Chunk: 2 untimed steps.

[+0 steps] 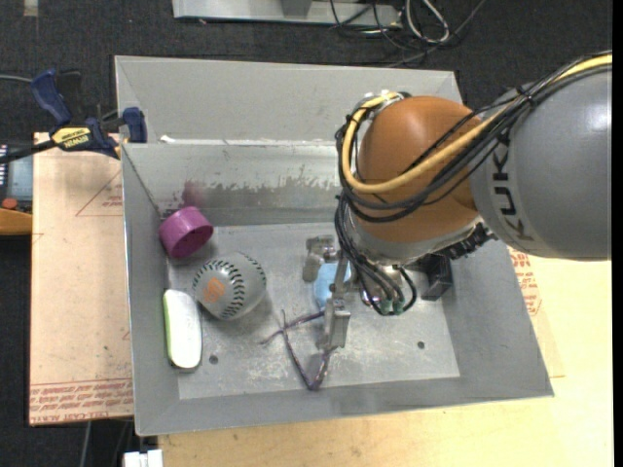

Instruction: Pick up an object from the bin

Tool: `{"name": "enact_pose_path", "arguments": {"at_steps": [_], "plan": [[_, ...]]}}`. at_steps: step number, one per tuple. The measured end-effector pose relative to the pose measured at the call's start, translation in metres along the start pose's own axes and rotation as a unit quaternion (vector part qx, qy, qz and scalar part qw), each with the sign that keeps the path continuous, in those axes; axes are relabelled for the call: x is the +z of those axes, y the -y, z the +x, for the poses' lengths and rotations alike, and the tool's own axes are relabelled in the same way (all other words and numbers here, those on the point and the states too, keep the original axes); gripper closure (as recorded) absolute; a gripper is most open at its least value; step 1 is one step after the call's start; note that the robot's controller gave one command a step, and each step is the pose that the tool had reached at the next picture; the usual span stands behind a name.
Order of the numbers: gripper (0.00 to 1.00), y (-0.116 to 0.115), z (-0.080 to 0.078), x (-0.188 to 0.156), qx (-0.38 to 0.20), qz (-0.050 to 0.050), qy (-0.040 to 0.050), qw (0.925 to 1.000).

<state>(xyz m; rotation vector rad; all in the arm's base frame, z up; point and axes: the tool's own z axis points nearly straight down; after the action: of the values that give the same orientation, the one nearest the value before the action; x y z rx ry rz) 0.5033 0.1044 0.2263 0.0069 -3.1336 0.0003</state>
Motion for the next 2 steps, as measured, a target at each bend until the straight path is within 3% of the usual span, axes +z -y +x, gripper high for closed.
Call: {"name": "enact_pose_path", "arguments": {"at_steps": [1,2], "plan": [[0.00,0.001,-0.001,-0.004,0.003,-0.001,0.0040,1.0000],[0.00,0.023,-0.017,0.075,-0.148,0.000,0.0035,0.9890]]}}
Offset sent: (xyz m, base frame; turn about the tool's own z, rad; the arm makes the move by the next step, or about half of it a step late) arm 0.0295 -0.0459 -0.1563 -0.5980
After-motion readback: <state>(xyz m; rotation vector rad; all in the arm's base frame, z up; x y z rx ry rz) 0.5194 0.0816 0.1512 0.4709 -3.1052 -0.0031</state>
